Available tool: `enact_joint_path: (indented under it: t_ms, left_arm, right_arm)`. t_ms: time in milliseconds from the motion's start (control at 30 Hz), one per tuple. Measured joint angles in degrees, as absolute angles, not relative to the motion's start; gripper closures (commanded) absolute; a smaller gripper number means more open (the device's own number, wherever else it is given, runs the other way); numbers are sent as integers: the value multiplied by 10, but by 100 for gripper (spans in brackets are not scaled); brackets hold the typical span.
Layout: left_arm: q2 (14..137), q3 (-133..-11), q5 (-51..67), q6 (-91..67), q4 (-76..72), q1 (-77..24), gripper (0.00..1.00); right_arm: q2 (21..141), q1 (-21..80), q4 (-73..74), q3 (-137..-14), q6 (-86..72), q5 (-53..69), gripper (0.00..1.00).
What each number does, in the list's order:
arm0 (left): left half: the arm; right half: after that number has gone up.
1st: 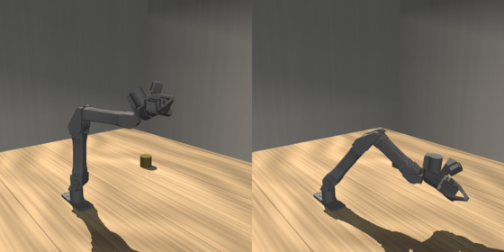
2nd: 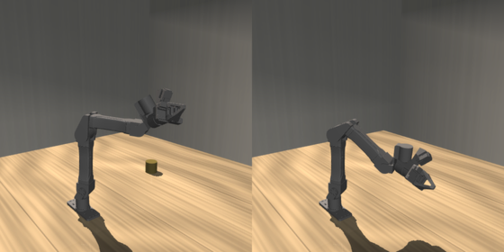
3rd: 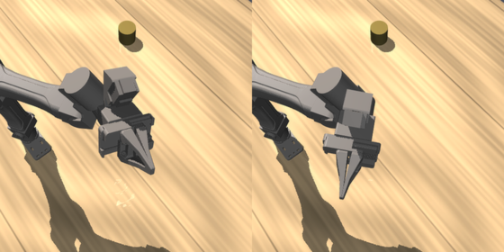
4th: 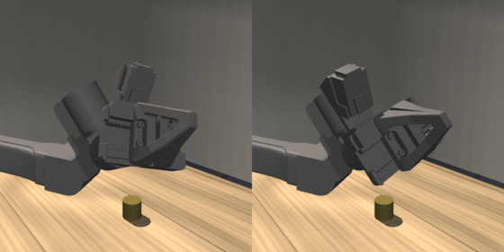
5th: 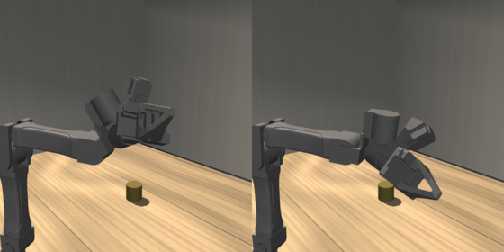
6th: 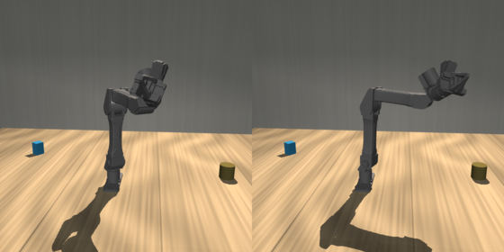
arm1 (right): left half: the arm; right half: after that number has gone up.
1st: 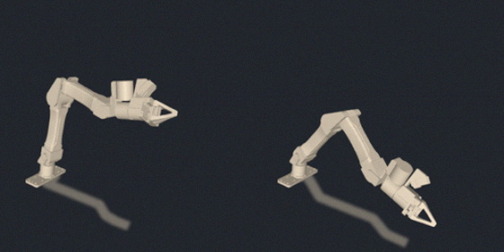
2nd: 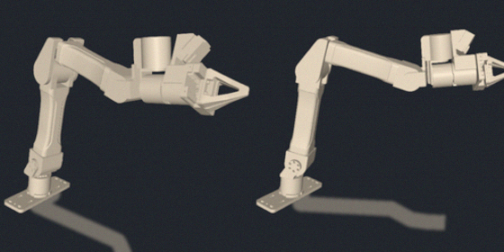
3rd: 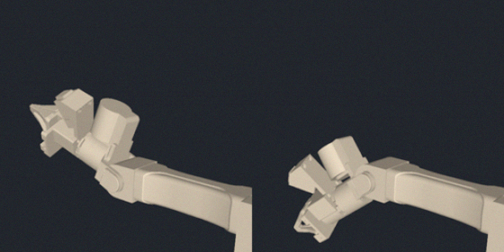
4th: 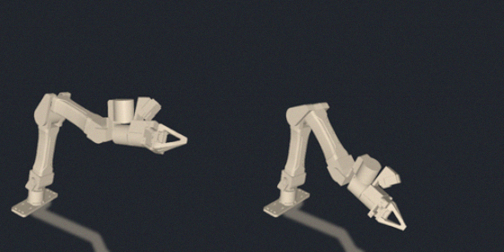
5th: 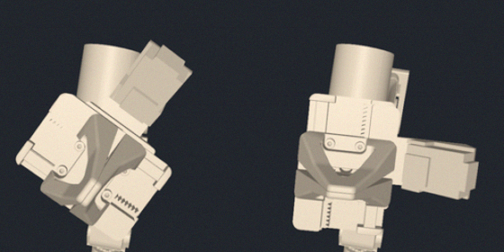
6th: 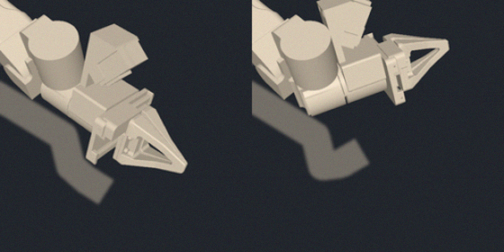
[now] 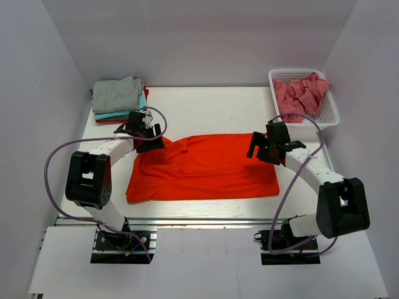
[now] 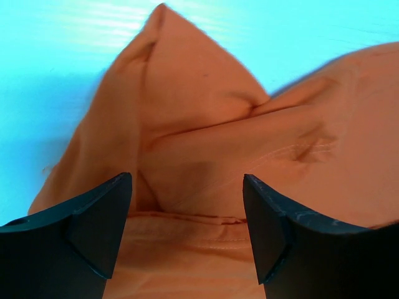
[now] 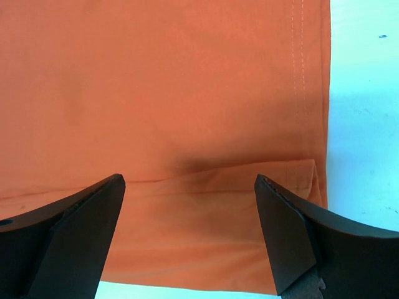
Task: Fold and stack the t-shirts
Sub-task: Fold the flattened tshirt in 1/3 of the way
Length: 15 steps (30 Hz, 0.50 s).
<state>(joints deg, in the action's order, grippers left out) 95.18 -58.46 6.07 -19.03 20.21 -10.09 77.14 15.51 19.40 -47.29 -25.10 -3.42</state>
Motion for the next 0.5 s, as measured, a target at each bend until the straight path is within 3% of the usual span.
enact_joint_path:
  t_ms: [500]
  left_arm:
    - [1026, -620, 76, -150, 199, -120, 24]
  right_arm:
    - [826, 155, 200, -486, -250, -45, 10]
